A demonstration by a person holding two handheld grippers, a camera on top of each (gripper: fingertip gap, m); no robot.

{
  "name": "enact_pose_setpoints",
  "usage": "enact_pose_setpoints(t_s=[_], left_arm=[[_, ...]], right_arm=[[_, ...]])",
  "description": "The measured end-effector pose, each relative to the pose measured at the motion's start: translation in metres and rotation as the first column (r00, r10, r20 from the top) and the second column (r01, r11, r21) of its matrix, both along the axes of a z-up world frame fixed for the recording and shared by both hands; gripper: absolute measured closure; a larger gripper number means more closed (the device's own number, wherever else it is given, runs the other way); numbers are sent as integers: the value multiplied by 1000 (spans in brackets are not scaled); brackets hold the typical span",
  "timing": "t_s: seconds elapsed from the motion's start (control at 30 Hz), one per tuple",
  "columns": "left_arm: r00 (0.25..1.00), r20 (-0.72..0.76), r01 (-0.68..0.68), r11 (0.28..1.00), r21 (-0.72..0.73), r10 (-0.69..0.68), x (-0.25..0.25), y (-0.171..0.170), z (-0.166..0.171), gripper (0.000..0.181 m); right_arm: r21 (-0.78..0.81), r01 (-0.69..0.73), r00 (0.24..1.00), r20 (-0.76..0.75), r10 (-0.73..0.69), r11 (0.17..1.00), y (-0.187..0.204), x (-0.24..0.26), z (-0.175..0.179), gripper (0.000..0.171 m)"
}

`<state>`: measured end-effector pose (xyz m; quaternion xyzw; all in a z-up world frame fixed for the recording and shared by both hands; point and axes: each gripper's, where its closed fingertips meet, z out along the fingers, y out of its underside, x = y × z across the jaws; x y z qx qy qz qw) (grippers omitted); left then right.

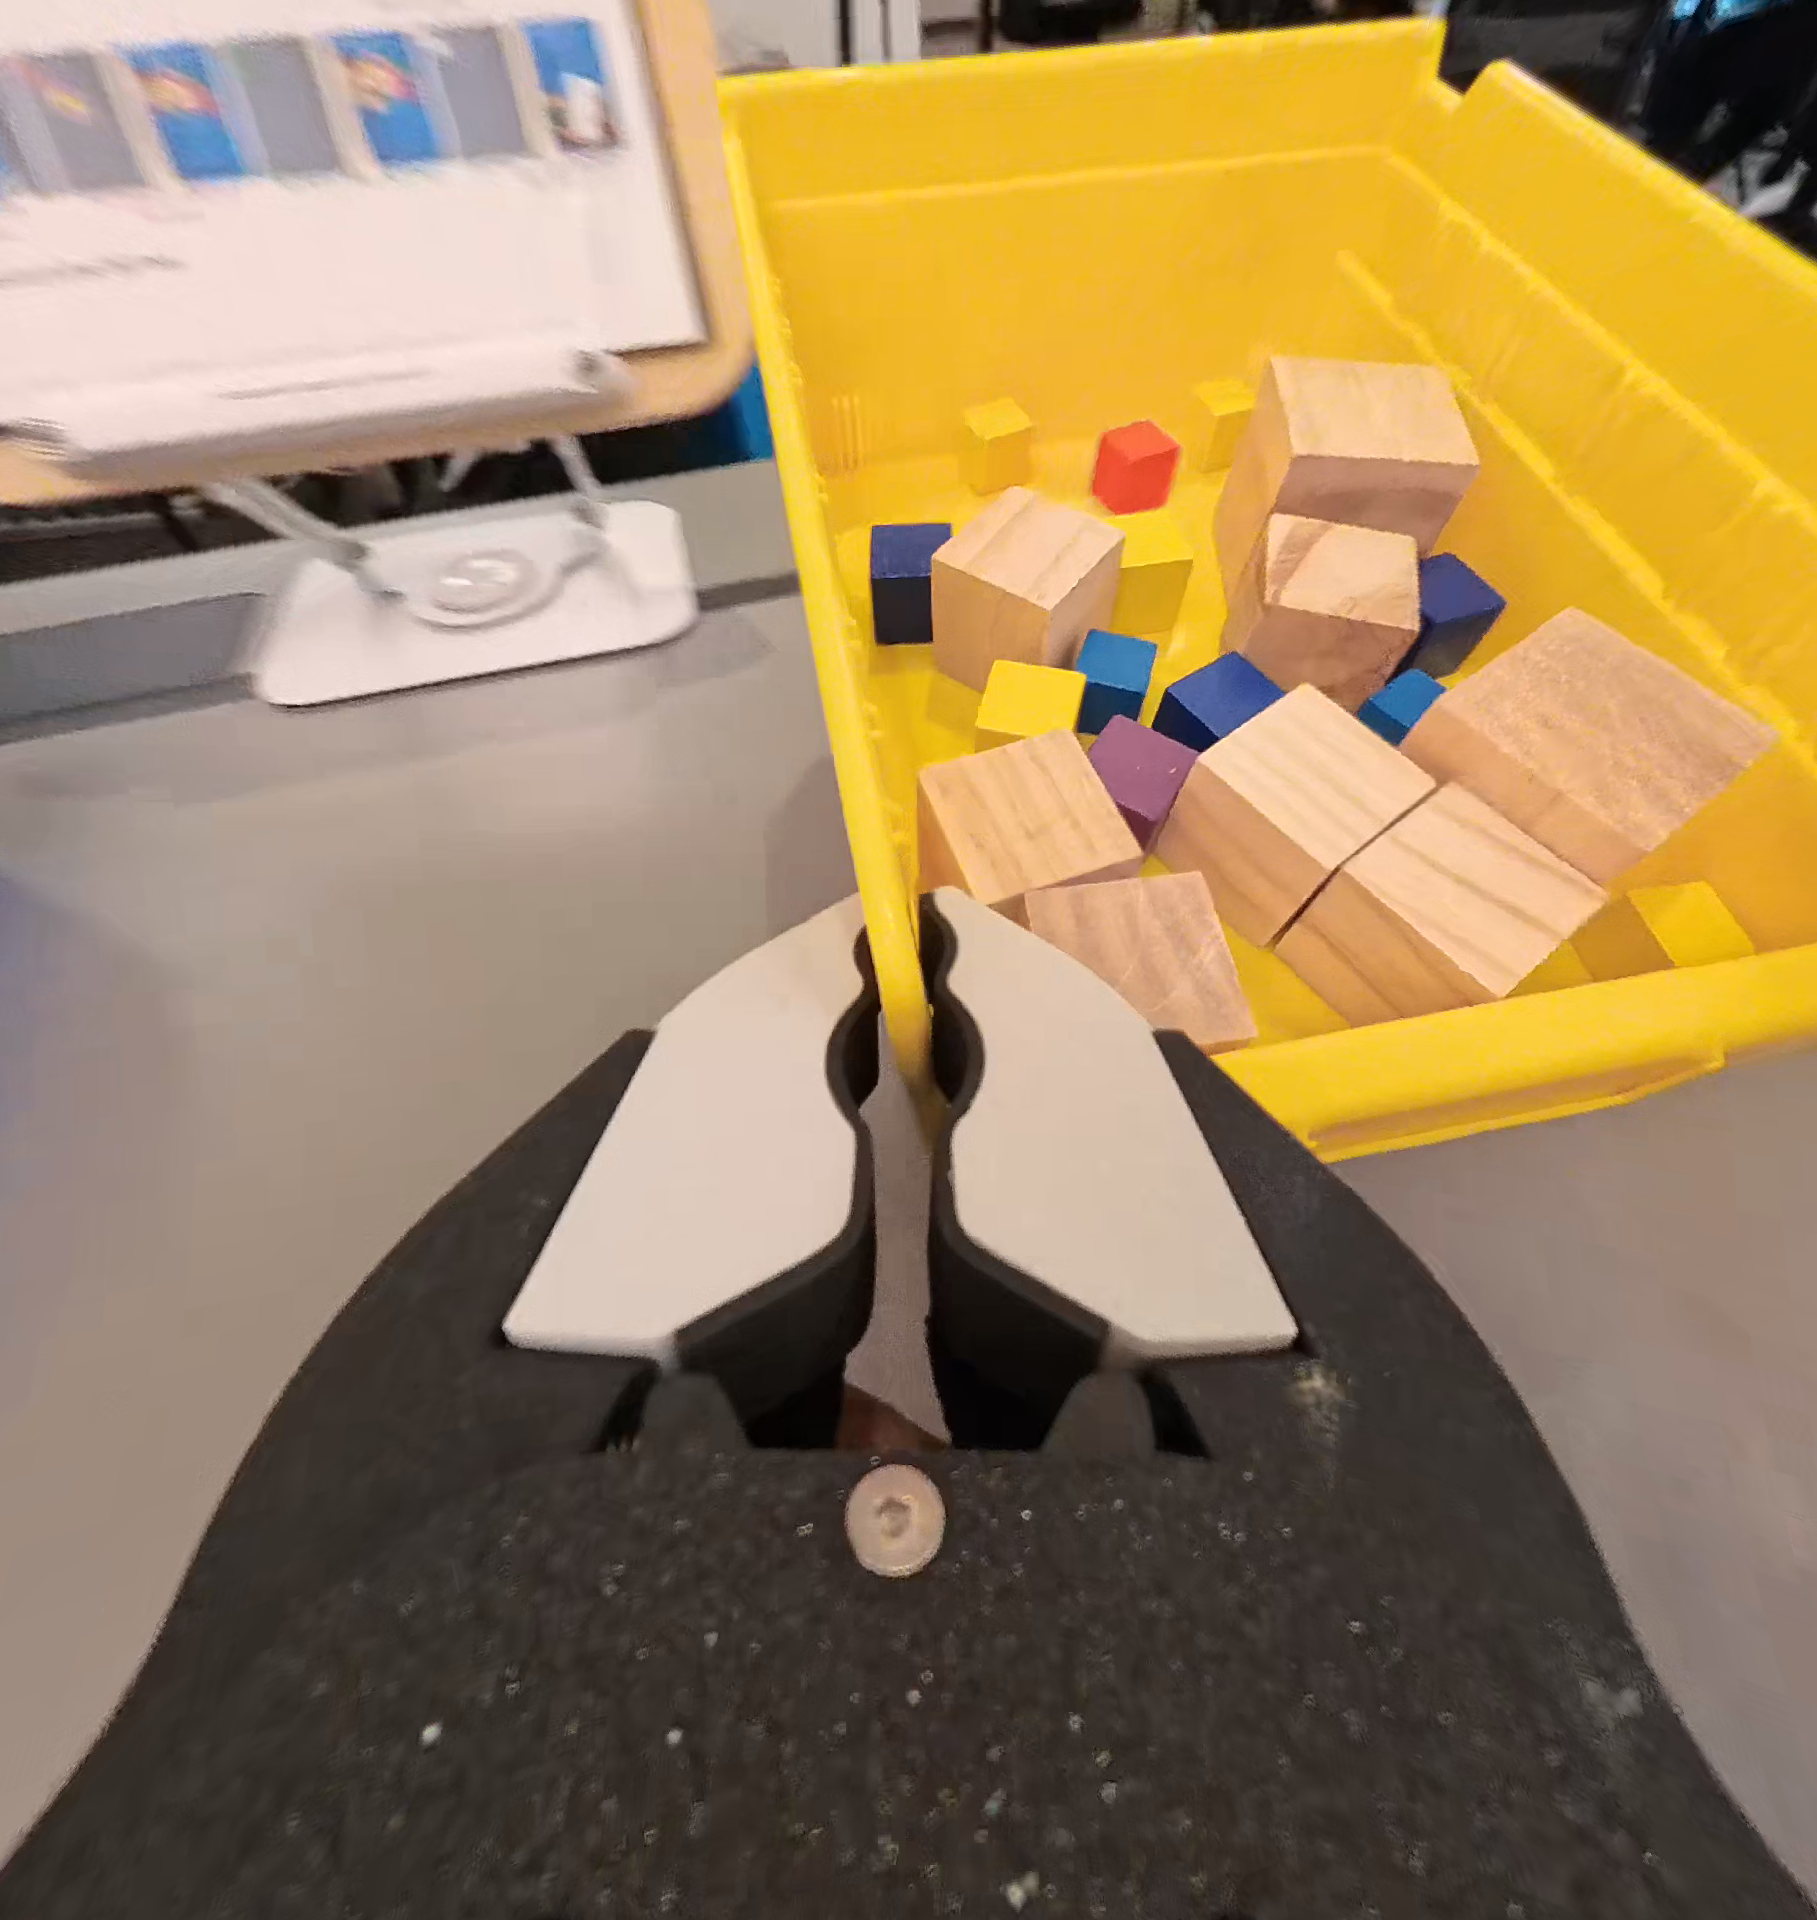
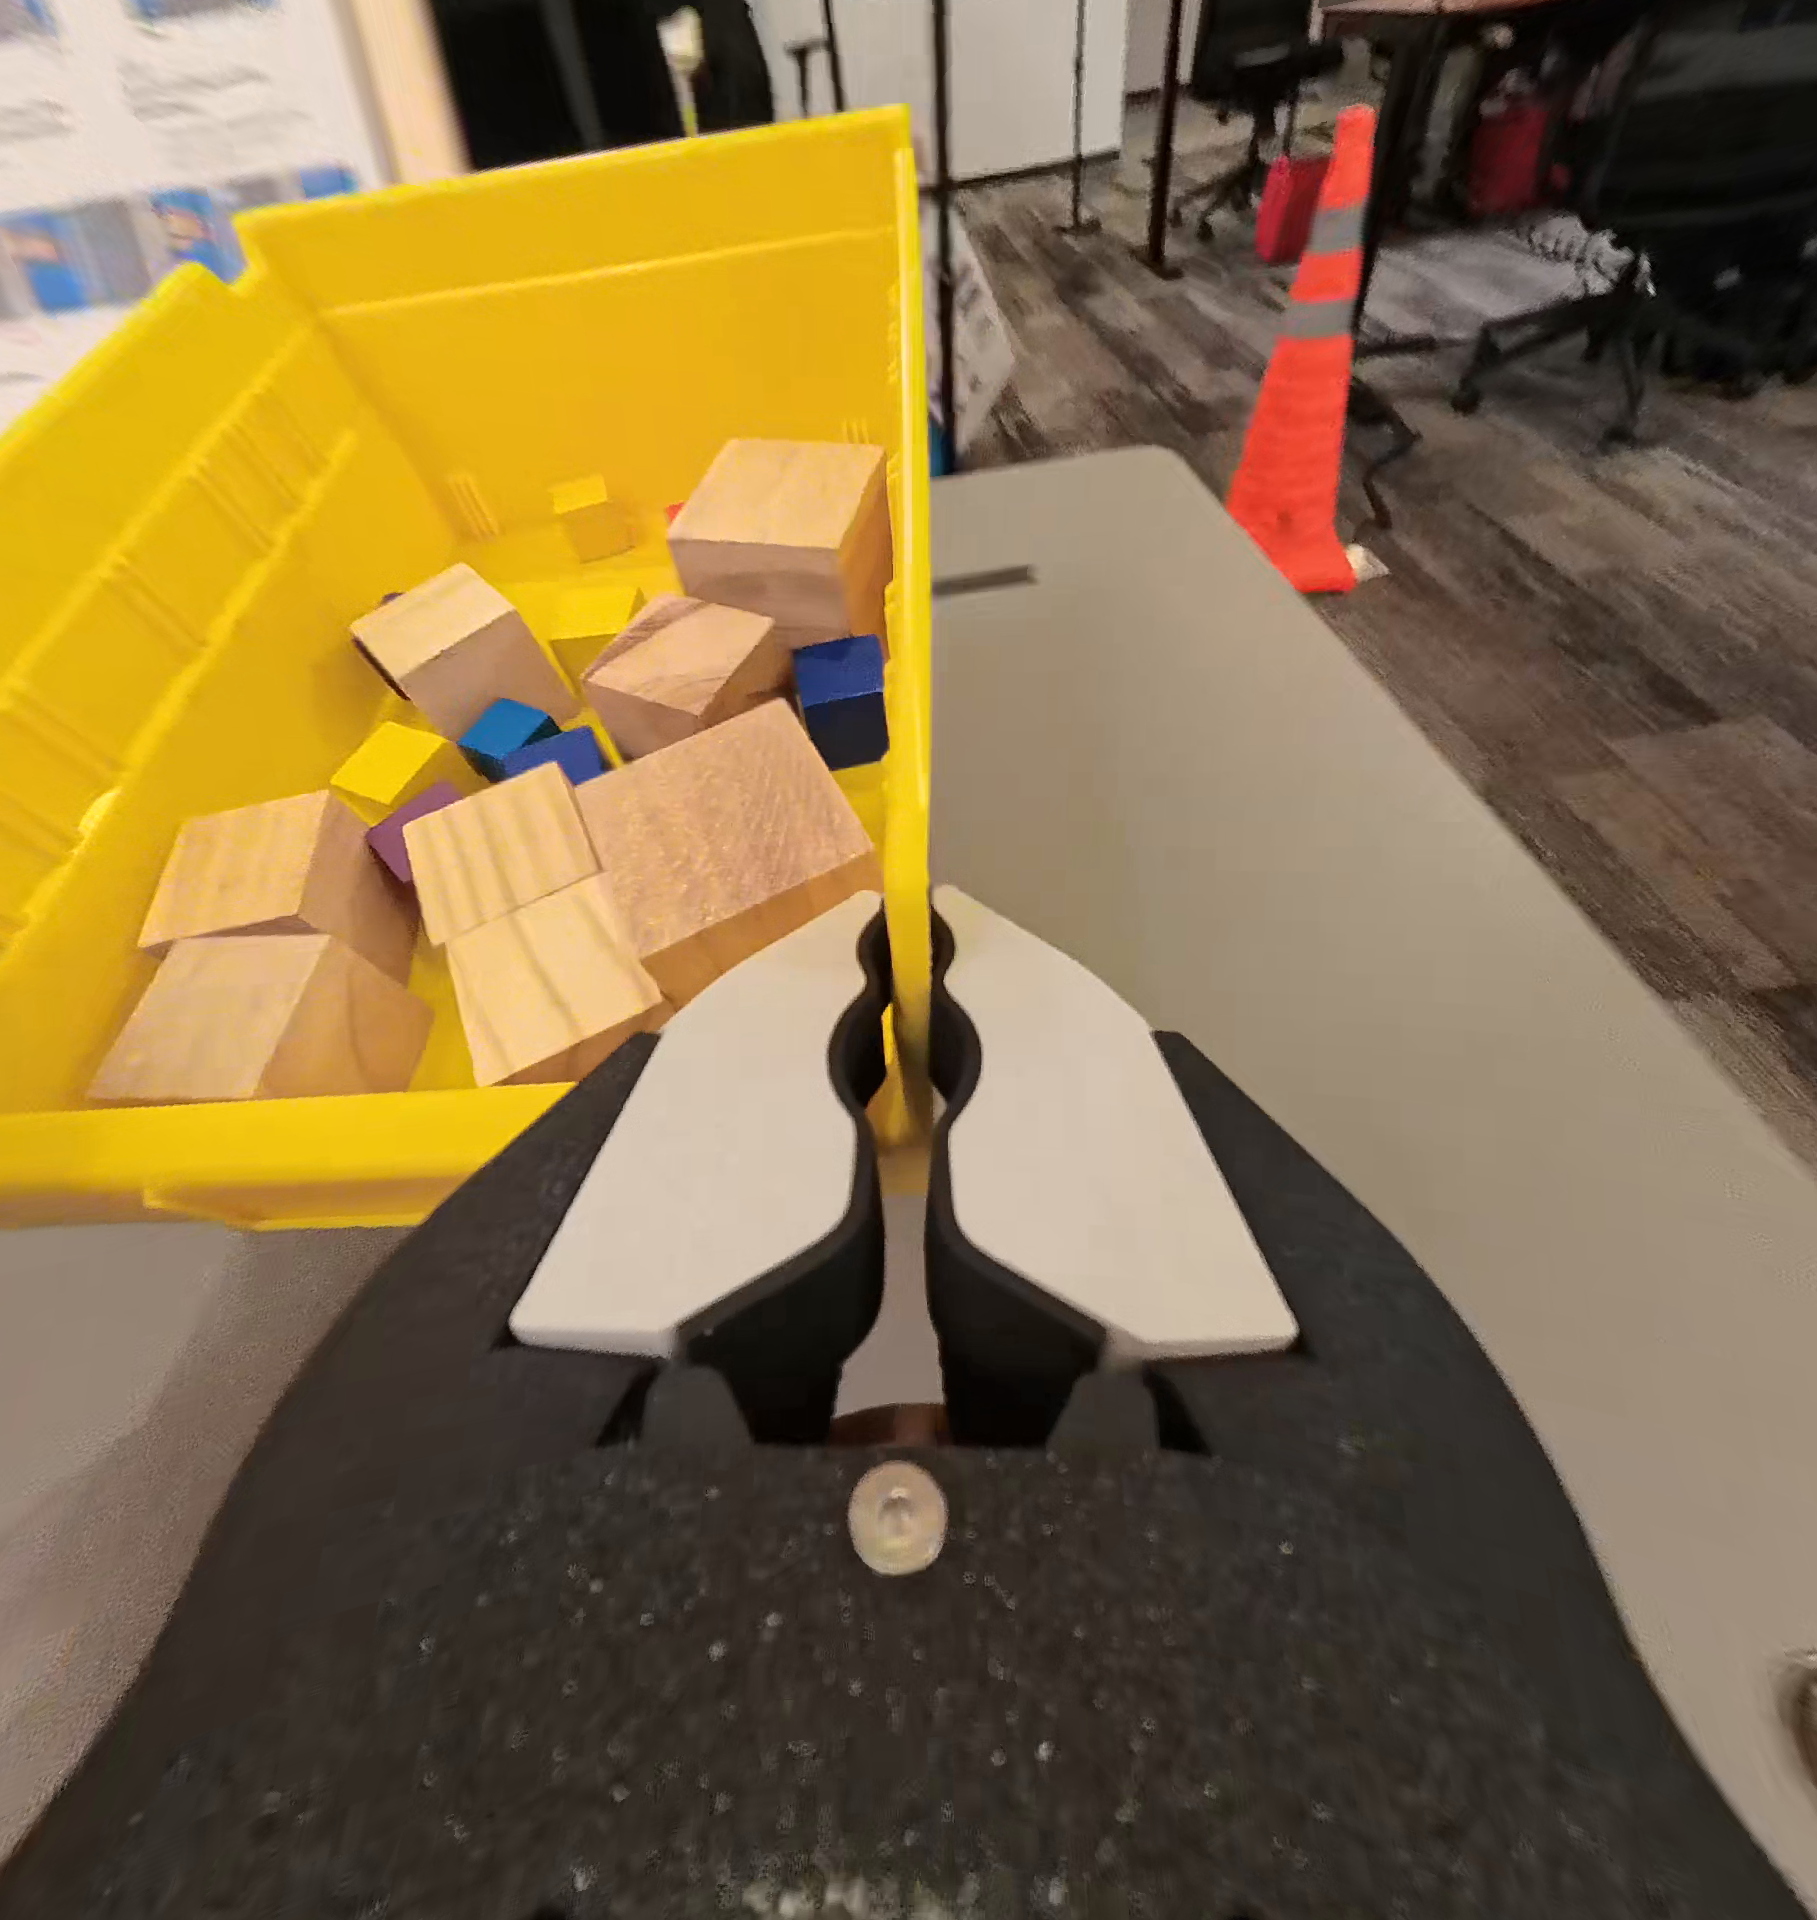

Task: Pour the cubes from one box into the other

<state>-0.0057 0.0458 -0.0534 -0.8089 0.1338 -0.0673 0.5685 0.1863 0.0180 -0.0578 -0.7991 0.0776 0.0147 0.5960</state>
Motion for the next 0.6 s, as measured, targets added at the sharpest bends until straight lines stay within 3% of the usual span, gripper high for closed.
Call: enact_pose_setpoints(t_s=[0.13, 0.3, 0.4, 0.43, 0.53, 0.6], left_arm=[[996, -27, -83, 997, 11, 83, -99, -6, 12, 178], [986, -70, -154, 986, -64, 149, -196, -2, -20, 178], [993, -33, -120, 981, -152, 117, -228, 9, -61, 177], [993, -25, -118, 980, -158, 115, -235, 11, -73, 177], [996, 44, -74, 986, -150, 81, -233, 6, -73, 174], [996, 72, -40, 985, -167, 52, -230, -5, -62, 149]], right_arm=[[5, -104, 995, -7, 104, 995, 10, -100, 3, 169], [-100, -205, 979, -35, 203, 974, 27, -198, -41, 169], [-223, -271, 951, 86, 296, 936, 26, -229, -79, 166], [-179, -293, 942, 112, 315, 939, 27, -236, -76, 165], [-205, -283, 944, 113, 309, 937, 27, -236, -77, 166], [-207, -340, 928, 85, 363, 917, 22, -237, -75, 164]])
